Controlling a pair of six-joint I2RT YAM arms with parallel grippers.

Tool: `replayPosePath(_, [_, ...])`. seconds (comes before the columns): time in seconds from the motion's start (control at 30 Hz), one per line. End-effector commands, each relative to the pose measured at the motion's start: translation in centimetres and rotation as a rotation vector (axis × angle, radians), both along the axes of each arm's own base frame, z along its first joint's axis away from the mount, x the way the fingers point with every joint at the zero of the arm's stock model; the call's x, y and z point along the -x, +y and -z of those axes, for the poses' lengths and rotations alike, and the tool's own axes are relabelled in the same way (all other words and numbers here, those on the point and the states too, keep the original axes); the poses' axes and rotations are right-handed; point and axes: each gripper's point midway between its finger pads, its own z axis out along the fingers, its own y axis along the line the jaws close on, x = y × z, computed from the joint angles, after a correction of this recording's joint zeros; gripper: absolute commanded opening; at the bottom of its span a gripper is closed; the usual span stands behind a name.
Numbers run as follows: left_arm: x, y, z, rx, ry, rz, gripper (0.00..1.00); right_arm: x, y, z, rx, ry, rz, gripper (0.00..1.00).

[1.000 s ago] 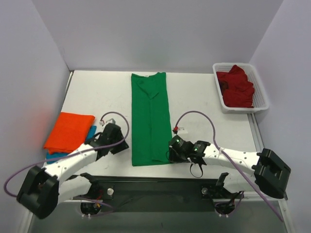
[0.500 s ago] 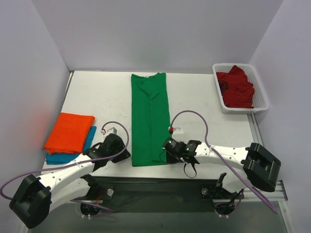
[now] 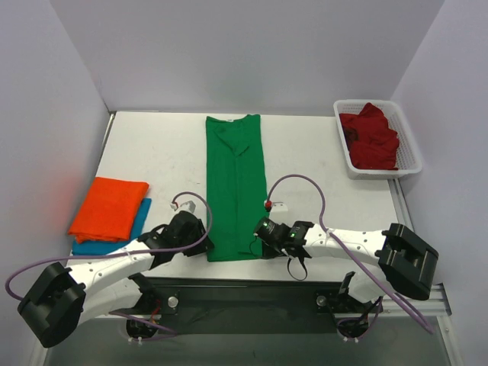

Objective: Fold and stack the t-shirts
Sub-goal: Grab the bottom of the folded rectangular tshirt with both arms

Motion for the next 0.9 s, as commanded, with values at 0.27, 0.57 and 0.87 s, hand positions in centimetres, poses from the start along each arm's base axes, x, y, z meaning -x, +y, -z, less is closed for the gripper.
replayPosePath(0.27, [1.3, 0.7, 1.3, -0.105, 0.062, 0.046, 0.01, 0.4, -1.5, 0.1, 0.02, -0.016, 0.036, 0.12])
replayPosePath(0.57, [1.7, 0.8, 0.1, -0.081, 0.052, 0.05, 0.0, 1.1, -2.5, -0.2, -0.008, -0.013, 0.045, 0.09])
replayPosePath(0.87, [2.3, 0.6, -0.6, -0.045, 0.05, 0.069, 0.0, 2.2, -1.2, -0.6, -0.087, 0.023, -0.008, 0.32])
